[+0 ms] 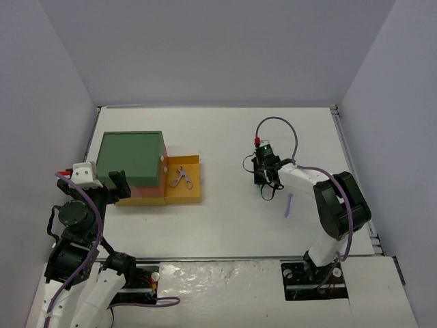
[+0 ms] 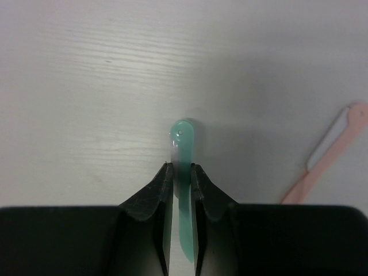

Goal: Organize the makeup

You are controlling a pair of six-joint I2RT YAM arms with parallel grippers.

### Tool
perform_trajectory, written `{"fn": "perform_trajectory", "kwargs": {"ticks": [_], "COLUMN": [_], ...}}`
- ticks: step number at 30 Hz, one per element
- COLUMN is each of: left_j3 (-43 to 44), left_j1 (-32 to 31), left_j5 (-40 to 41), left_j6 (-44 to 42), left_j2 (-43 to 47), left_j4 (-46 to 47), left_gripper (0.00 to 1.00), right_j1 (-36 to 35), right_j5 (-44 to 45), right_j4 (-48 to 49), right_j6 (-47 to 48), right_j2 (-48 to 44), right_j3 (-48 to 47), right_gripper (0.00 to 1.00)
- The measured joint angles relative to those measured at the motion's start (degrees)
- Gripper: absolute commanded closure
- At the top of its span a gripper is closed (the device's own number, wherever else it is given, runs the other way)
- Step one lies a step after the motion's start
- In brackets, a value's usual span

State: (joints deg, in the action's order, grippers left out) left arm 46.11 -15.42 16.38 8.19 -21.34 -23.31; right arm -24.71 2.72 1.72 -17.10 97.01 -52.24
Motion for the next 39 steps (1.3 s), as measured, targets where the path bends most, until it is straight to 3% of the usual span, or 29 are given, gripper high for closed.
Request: {"fn": "perform_trajectory", "kwargs": {"ticks": [13,20,24,30,39], "left_j3": [0.0,0.0,0.0,0.0,0.0], "left_j1": [0.0,0.0,0.0,0.0,0.0], "left_j5": [0.0,0.0,0.0,0.0,0.0], "left_j6": [0.0,0.0,0.0,0.0,0.0], "left_j2": [0.0,0.0,0.0,0.0,0.0], "left_j4": [0.0,0.0,0.0,0.0,0.0], "left_gripper": [0.03,0.03,0.03,0.03,0.03], "right_j1": [-19.2,-23.6,-23.3,-18.9,5.5], "right_j5": [-0.8,-2.9,-2.1,3.1,11.0], "right_j4": [4.3,7.8,6.7,5.8,2.1], "right_j6": [-7.1,-11.2,-11.8,-10.6,-8.9], "right_j2": [1.5,12.2,14.9,10.2,-6.7], "right_j3": [-22.2,-31.8,-31.0,-22.4,-4.1], "right_gripper": [0.98,0.51,0.38,0.28,0.27]}}
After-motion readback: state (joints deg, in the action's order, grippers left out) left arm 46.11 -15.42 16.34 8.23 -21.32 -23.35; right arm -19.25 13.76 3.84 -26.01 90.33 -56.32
